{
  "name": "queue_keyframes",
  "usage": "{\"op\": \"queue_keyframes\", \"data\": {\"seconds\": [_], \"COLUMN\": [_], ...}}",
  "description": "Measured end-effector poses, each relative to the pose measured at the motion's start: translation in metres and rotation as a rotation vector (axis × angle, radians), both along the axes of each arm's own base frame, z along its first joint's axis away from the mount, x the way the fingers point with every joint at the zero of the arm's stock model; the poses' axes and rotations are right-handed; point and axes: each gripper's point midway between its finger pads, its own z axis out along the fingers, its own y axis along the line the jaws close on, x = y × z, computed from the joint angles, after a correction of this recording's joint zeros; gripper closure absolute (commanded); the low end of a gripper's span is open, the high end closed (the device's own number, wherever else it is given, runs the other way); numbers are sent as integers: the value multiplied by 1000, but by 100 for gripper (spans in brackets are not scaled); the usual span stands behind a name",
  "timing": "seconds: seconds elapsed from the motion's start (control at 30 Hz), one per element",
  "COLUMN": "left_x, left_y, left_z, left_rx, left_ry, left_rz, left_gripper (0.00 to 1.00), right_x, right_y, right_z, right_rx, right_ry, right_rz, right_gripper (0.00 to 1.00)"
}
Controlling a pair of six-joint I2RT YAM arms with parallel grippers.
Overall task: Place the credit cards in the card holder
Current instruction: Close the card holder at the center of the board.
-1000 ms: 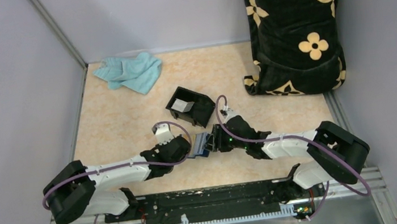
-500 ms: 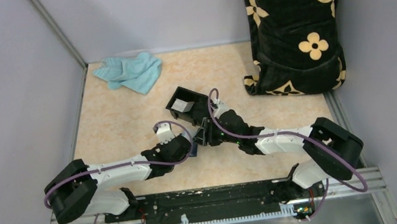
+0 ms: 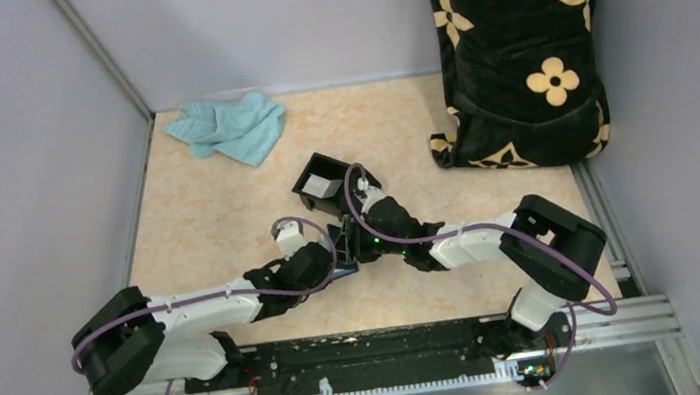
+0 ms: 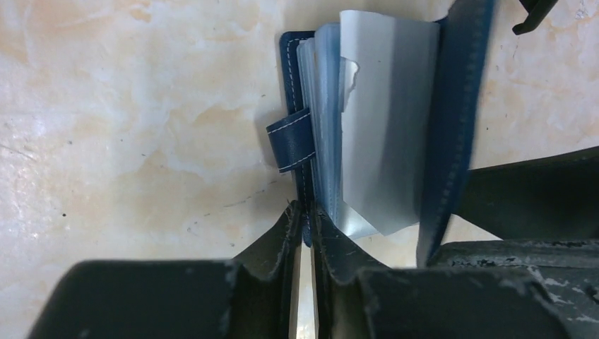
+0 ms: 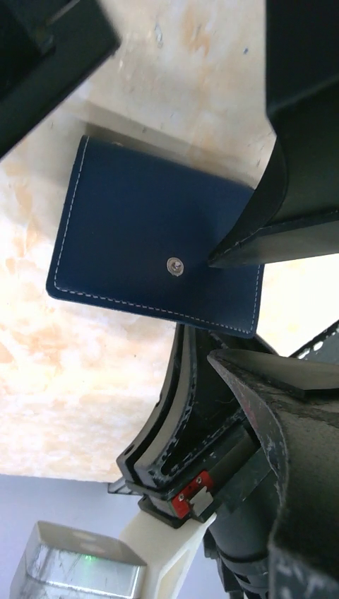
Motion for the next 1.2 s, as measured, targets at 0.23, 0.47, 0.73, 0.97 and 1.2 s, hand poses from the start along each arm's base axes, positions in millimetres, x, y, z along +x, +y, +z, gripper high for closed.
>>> {"op": "queue_keyframes", "data": {"seconds": [0.23, 0.47, 0.73, 0.97, 1.2], "left_x": [-7, -14, -21, -31, -16], "left_y": [0, 2, 13, 40, 45], "left_z": [0, 0, 0, 7, 41], "left_rx": [-34, -46, -28, 17, -14], "left_ry": [23, 44, 70, 84, -27], "left_rz": [-8, -12, 15, 58, 93], "left_gripper": [85, 85, 83, 76, 60], "right_x": [-8, -18, -26, -26, -25], "right_y": [14, 21, 25, 25, 24], "right_z": [-5, -12, -27, -27, -28], "right_rx": [-5, -18, -42, -44, -30], "right_ry": [9, 22, 35, 26, 19], "right_rz": [38, 69, 85, 76, 67], "right_gripper": [53, 53, 53, 53, 53]}}
